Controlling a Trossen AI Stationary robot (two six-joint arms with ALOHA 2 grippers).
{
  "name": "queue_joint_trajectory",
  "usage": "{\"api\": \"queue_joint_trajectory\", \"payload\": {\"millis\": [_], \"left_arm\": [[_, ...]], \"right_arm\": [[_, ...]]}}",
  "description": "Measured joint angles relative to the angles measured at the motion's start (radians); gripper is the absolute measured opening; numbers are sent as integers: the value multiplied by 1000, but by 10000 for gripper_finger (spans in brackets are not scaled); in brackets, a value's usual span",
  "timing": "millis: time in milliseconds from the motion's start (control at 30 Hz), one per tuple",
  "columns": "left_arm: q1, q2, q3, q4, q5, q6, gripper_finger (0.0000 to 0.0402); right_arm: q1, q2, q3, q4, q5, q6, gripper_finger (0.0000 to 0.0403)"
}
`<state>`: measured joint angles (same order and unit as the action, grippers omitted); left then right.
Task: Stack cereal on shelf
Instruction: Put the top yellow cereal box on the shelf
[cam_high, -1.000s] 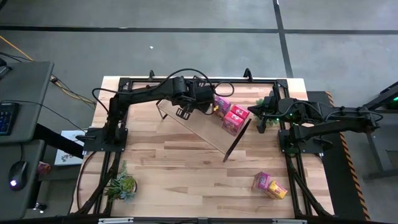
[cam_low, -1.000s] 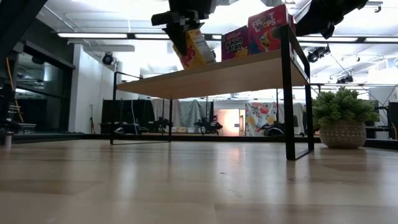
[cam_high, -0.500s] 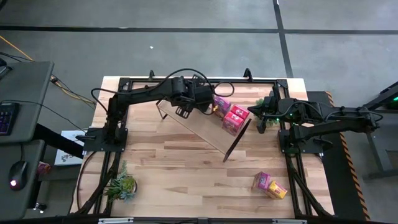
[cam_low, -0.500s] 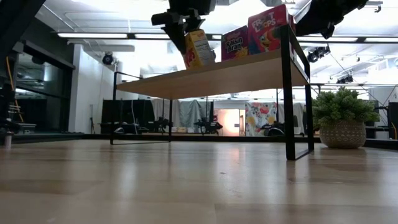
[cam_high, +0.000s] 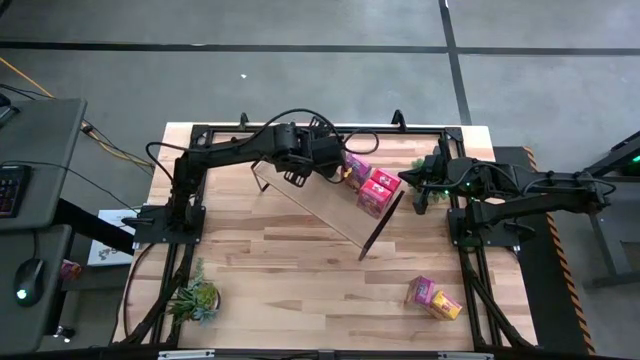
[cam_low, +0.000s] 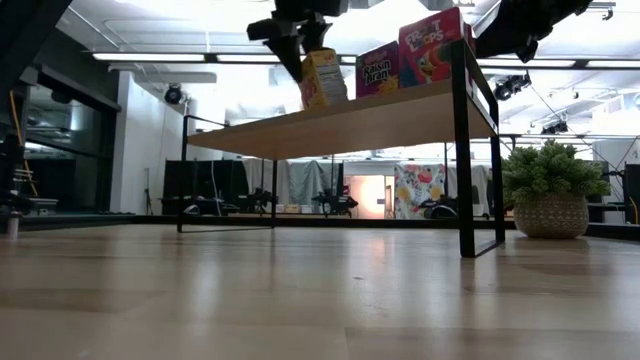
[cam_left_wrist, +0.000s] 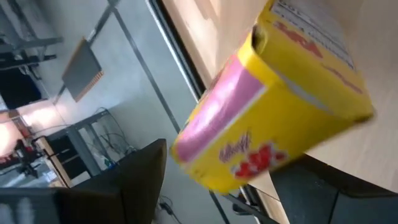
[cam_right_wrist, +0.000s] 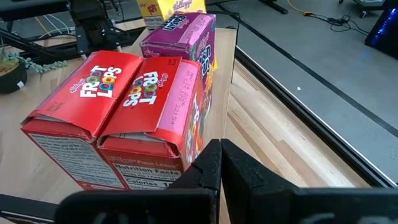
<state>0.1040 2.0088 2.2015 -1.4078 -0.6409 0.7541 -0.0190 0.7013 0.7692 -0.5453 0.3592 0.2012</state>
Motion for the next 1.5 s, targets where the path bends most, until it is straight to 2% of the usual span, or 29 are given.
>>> {"api": "queue_joint_trajectory", "payload": {"millis": [433, 600, 700, 767, 900, 1000, 1067, 1100, 1200, 1333, 1433, 1500], "left_arm": [[-6, -1, 112, 13, 0, -13, 264], [-6, -26, 126, -2, 2, -74, 260], [9, -66, 125, -10, 69, -165, 248], [26, -109, 120, -12, 156, -234, 231], [32, -217, 67, 32, 274, -362, 163], [-3, -316, -72, 142, 304, -429, 84], [-41, -393, -222, 259, 320, -461, 29], [-61, -435, -312, 343, 322, -481, 15], [-122, -554, -627, 624, 325, -534, 13], [-199, -653, -1033, 1102, 287, -636, 2], [-240, -651, -1239, 1441, 176, -710, 1], [-247, -613, -1306, 1591, 128, -732, 1]], "right_arm": [[0, 0, 0, -5, 0, 0, 0], [0, 0, 0, -17, 0, 0, 0], [0, 0, 0, -23, 0, 0, 0], [0, 0, 0, -30, 0, 0, 0], [0, 0, 1, -36, 0, 0, 0], [0, 0, 1, -35, 0, 0, 0], [0, 0, 1, -35, 0, 0, 0], [0, 0, 1, -35, 1, 0, 0], [0, 0, 1, -35, 1, 2, 0], [0, 0, 1, -35, -3, 4, 0], [0, 0, 1, -35, -4, 5, 0], [0, 0, 1, -34, -5, 6, 0]]}}
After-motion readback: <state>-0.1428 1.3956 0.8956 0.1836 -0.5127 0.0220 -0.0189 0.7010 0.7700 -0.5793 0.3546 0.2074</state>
